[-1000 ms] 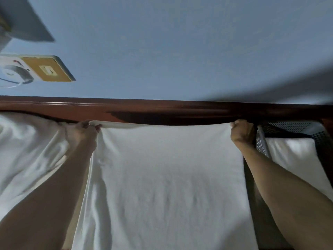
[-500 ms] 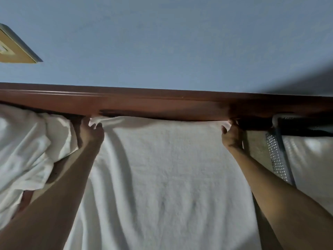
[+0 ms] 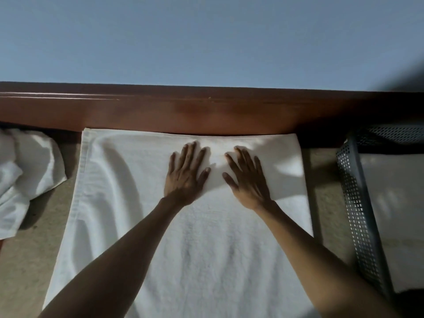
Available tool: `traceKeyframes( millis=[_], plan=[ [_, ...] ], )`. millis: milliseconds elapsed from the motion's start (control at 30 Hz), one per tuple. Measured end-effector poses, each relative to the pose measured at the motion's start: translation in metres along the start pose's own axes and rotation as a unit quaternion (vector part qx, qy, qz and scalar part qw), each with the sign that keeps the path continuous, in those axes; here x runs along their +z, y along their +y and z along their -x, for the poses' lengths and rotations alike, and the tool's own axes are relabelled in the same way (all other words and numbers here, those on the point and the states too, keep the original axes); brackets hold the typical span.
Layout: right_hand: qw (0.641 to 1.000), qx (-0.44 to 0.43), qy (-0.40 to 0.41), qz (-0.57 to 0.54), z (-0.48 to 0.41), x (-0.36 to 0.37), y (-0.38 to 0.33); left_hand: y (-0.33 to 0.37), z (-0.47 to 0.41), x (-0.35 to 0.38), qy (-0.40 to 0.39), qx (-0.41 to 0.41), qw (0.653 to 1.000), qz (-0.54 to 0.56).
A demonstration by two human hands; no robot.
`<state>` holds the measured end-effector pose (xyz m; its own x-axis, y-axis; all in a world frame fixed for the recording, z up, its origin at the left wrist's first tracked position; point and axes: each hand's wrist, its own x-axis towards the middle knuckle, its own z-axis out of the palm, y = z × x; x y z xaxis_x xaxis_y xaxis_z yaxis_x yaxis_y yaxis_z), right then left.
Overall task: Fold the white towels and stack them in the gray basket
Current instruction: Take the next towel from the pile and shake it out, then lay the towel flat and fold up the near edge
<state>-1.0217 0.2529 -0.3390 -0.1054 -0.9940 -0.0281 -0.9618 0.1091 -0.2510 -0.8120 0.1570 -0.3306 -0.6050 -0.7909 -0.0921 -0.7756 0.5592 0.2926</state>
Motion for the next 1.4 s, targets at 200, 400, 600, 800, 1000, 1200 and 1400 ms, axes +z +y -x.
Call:
traceKeyframes(
  millis=[200, 400, 600, 800, 1000, 1200, 1400],
  plan=[
    [0.999, 0.025, -0.001, 0.034, 0.002, -0.016, 0.064, 0.008, 0.000, -0.004, -0.010, -0.019, 1.000, -0.007],
    [0.984, 0.178, 0.001, 0.029, 0.000, -0.037, 0.108, 0.008, -0.003, -0.005, -0.014, -0.016, 1.000, 0.001],
    [0.988, 0.129, 0.069, -0.054, -0.008, -0.021, 0.015, 0.006, -0.004, -0.001, -0.014, -0.010, 1.000, -0.006],
    [0.980, 0.178, 0.076, -0.048, -0.029, 0.007, -0.062, -0.009, 0.028, -0.002, -0.005, 0.025, 0.999, 0.029],
    [0.980, 0.176, 0.093, -0.024, -0.029, 0.013, -0.062, -0.115, 0.052, -0.034, -0.002, -0.027, 1.000, -0.017],
    [0.980, 0.174, 0.095, -0.022, -0.030, 0.016, -0.063, -0.175, 0.032, -0.060, 0.006, -0.102, 0.995, -0.020],
    [0.977, 0.207, 0.041, -0.014, -0.029, 0.014, -0.084, -0.167, 0.042, -0.070, 0.125, -0.138, 0.978, 0.095]
  ],
)
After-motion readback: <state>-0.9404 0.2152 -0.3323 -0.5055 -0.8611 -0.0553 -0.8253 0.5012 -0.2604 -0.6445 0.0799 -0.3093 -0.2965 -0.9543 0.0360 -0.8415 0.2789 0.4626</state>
